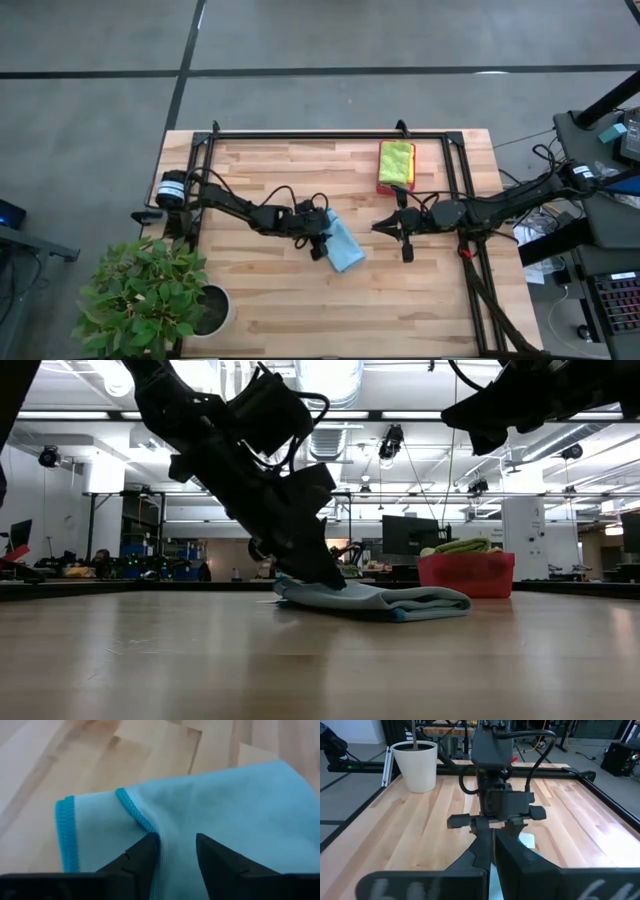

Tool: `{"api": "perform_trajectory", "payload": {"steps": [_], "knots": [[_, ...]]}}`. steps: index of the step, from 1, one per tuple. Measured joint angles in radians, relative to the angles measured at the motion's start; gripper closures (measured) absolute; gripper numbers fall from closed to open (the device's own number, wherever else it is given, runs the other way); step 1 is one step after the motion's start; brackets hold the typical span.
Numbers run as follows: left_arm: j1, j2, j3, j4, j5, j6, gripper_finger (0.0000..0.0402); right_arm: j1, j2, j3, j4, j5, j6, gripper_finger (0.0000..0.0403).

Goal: Fold microfiber towels
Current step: Fold the blue microfiber towel

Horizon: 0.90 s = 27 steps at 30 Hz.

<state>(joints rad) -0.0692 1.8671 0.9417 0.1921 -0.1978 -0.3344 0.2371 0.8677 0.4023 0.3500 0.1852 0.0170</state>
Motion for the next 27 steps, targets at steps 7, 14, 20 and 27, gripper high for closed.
{"api": "perform_trajectory", "payload": {"steps": [7,14,20,27], "knots": [[-0.005,-0.001,0.001,-0.002,0.010,0.029,0.0388,0.000,0.006,0.000,0.001,0.000,0.034,0.0390],[-0.042,-0.182,0.089,-0.099,0.133,0.276,0.0400,0.000,0.110,0.027,-0.008,-0.011,0.069,0.0387],[-0.055,-0.379,0.247,-0.457,0.177,0.356,0.0401,0.000,0.156,0.183,-0.086,-0.114,-0.001,0.0332],[-0.056,-0.477,0.330,-0.522,0.416,0.386,0.0401,-0.004,0.215,0.413,-0.270,-0.114,-0.105,0.0236]]}}
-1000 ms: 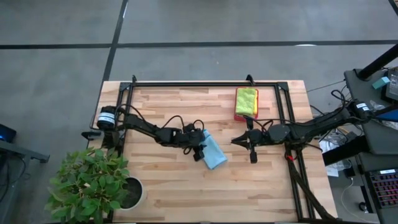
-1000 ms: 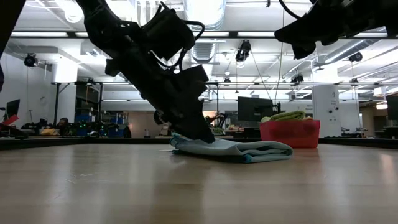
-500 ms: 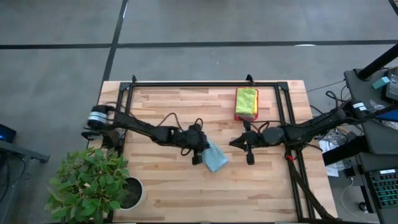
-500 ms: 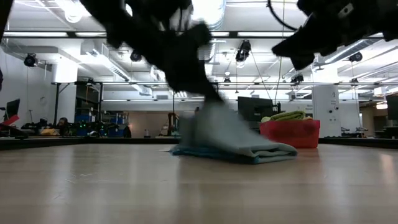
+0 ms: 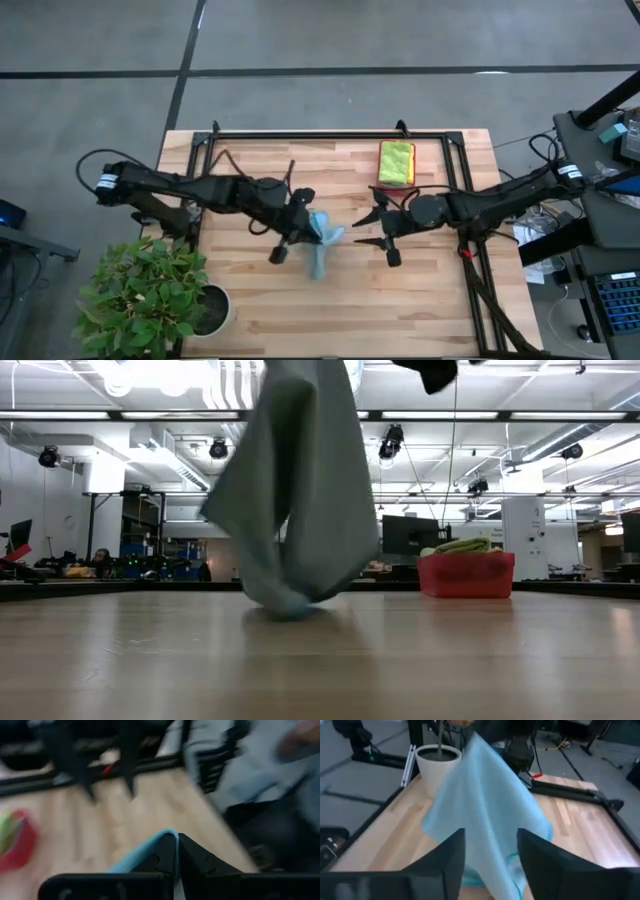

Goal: Fold microfiber towels
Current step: Fold the blue microfiber towel

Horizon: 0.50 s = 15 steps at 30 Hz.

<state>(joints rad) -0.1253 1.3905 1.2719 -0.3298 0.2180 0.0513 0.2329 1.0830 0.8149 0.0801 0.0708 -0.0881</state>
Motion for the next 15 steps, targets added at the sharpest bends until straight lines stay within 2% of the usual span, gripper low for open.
{"api": "perform_trajectory", "payload": {"steps": [4,10,15], "knots": [[-0.008,-0.015,0.006,0.016,0.126,0.000,0.0401,-0.001,0.064,0.062,0.004,-0.009,-0.050,0.0197],[-0.027,0.000,-0.014,0.011,0.147,0.000,0.0401,-0.022,0.208,0.169,0.020,-0.064,-0.086,0.0166],[-0.036,0.014,-0.018,0.012,0.149,-0.019,0.0401,-0.057,0.351,0.256,0.038,-0.256,-0.099,0.0153]]}}
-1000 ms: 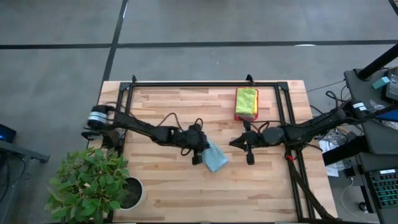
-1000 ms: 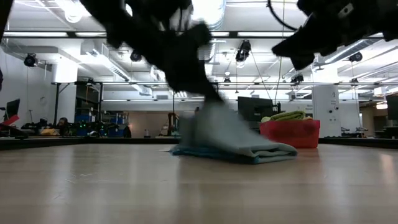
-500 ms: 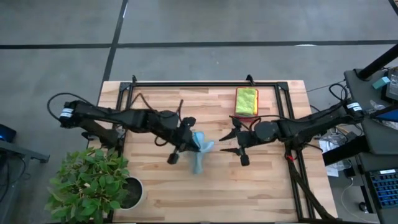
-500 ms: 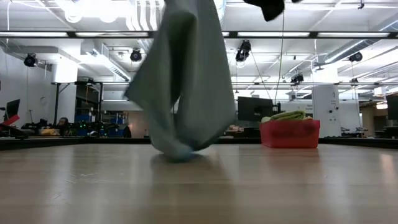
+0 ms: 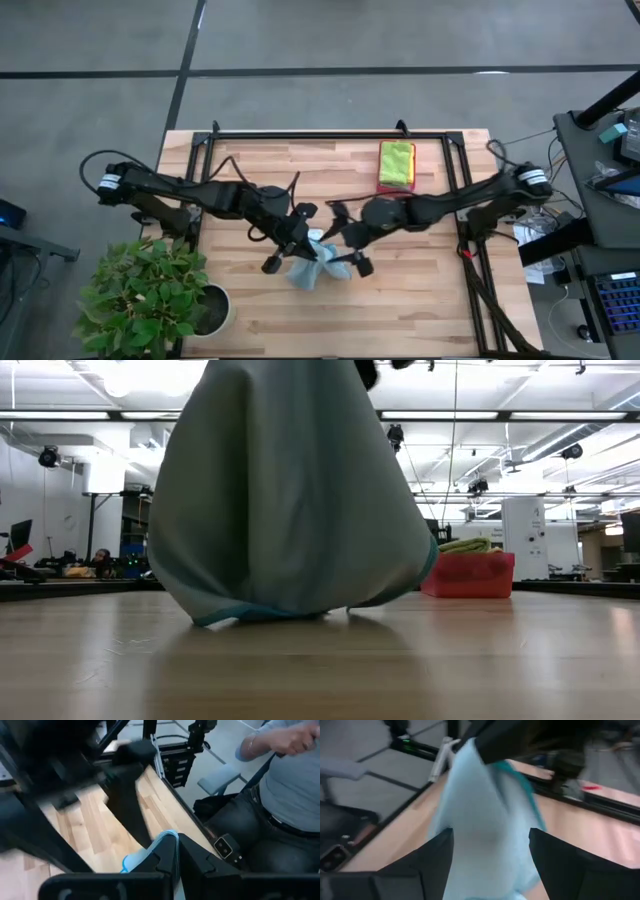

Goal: Fold microfiber towels
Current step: Fold the blue microfiber towel

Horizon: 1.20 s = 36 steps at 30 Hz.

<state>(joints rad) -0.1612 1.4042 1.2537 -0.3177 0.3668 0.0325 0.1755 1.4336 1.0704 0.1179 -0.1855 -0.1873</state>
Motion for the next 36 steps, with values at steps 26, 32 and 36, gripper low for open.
{"api": "perform_trajectory", "payload": {"steps": [26,32,36], "knots": [[-0.010,0.199,-0.050,0.222,-0.098,-0.046,0.0401,0.073,-0.104,-0.001,-0.483,-0.113,0.029,0.0394],[0.007,0.331,-0.052,0.320,-0.100,-0.053,0.0359,0.135,-0.169,-0.094,-0.668,-0.102,0.279,0.0394],[0.024,0.390,-0.053,0.341,-0.098,-0.054,0.0318,0.183,-0.168,-0.162,-0.675,-0.102,0.396,0.0394]]}}
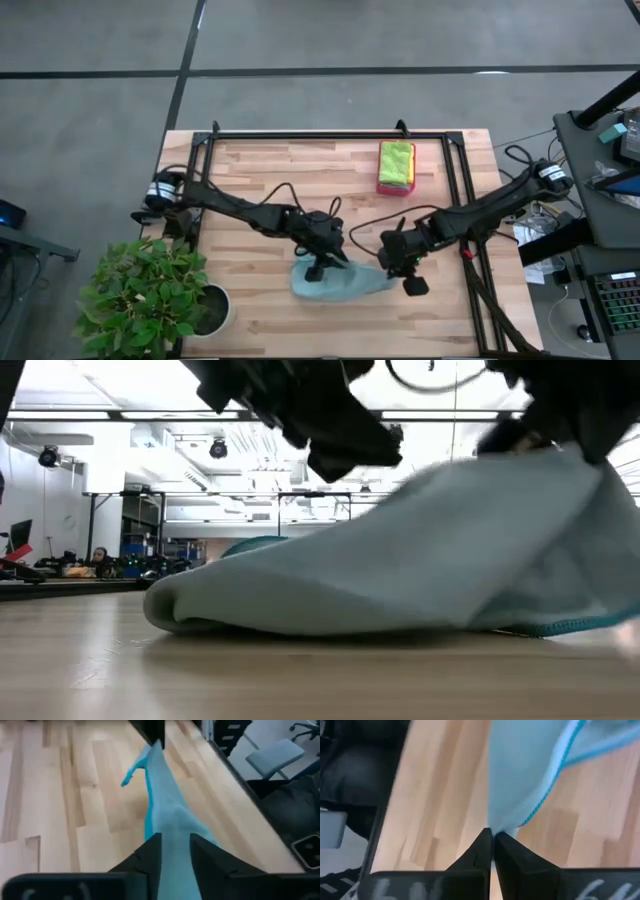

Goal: Fold microfiber towels
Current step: Fold the blue microfiber towel

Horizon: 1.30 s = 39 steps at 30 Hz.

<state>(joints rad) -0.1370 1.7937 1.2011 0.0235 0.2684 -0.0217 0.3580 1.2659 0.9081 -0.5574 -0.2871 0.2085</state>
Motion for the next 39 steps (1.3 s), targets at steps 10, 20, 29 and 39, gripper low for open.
{"api": "perform_trajectory", "payload": {"steps": [10,20,29,39], "knots": [[0.018,0.017,-0.068,-0.110,-0.014,0.057,0.0281,0.021,0.005,-0.080,-0.011,0.076,0.088,0.0394],[0.073,-0.020,-0.105,-0.144,-0.169,0.100,0.0281,0.021,0.005,-0.080,-0.006,0.079,0.086,0.0394],[0.092,-0.121,-0.121,-0.304,-0.170,0.160,0.0265,0.021,0.005,-0.080,-0.005,0.079,0.097,0.0394],[0.098,-0.105,-0.208,-0.207,-0.171,0.186,0.0233,0.021,0.005,-0.080,-0.006,0.080,0.114,0.0394]]}}
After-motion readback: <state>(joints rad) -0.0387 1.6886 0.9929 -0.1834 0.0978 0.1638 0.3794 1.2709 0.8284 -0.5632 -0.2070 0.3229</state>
